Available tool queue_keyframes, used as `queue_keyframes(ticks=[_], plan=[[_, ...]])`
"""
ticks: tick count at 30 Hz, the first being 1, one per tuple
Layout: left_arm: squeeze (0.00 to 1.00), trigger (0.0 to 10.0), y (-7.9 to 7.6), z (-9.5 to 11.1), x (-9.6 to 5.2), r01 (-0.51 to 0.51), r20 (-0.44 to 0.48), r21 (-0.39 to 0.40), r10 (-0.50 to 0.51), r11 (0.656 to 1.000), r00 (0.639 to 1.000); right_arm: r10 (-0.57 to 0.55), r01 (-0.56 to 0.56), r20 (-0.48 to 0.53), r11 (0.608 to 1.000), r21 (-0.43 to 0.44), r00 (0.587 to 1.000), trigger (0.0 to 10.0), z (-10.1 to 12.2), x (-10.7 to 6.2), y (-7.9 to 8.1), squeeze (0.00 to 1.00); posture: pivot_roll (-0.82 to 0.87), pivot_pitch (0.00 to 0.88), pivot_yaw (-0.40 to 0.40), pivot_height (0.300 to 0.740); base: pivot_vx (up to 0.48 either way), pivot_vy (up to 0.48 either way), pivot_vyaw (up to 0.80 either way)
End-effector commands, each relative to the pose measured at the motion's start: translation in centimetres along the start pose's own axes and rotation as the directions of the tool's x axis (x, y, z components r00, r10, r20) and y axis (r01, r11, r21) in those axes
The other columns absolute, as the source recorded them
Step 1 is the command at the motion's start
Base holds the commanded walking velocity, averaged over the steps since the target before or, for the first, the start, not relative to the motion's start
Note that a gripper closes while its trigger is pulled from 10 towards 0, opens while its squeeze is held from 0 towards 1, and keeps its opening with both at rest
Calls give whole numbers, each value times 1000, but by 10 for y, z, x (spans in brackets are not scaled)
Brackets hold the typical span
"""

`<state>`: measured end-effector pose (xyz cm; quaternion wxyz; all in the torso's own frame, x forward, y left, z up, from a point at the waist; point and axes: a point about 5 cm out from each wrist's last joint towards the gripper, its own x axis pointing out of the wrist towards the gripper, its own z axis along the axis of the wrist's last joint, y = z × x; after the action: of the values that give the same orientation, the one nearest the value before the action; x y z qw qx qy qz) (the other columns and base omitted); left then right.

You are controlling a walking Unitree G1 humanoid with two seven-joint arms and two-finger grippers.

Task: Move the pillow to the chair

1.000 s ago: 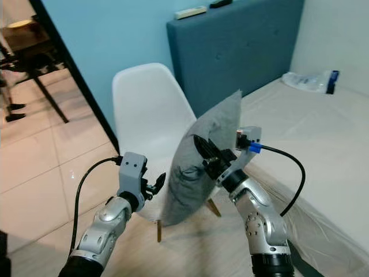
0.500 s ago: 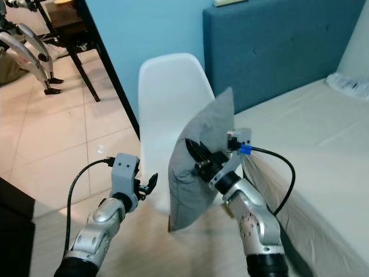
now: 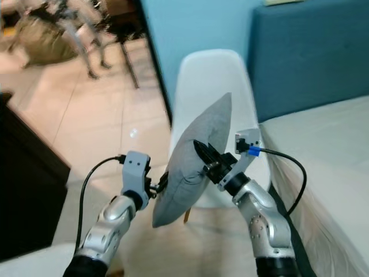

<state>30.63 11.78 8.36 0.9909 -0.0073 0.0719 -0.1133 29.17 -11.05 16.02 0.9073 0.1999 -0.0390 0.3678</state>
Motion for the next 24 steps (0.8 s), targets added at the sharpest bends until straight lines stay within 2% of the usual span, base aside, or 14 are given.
queue_keyframes(ticks=[1,10,16,19,21,24], plan=[[0,10000,5,-5,-1,-30,-18,-23,29,999,999,49,-48,41,998,-32,998,10000,11,2,6,0,-93,106,55,740,0,0,775],[0,10000,11,-4,-1,-52,-13,-27,52,998,999,45,-43,42,998,-45,998,10000,14,4,3,0,-91,105,49,740,0,0,779],[0,10000,5,-3,1,-38,-9,-29,38,999,999,35,-32,45,998,-59,998,10000,15,4,2,0,-93,104,49,740,0,0,777],[0,10000,1,-4,1,-21,-8,-29,21,999,1000,-7,11,53,997,-72,999,10000,16,4,-3,0,-92,104,50,740,0,0,748],[0,10000,-2,-3,2,-4,-1,-15,4,1000,1000,-77,81,54,995,-66,996,10000,16,5,-12,0,-93,102,50,740,0,-216,0],[0,10000,-5,-2,2,14,-2,-1,-14,1000,1000,-83,86,59,994,-64,995,10000,17,5,-15,0,-92,96,49,740,0,-472,0]])
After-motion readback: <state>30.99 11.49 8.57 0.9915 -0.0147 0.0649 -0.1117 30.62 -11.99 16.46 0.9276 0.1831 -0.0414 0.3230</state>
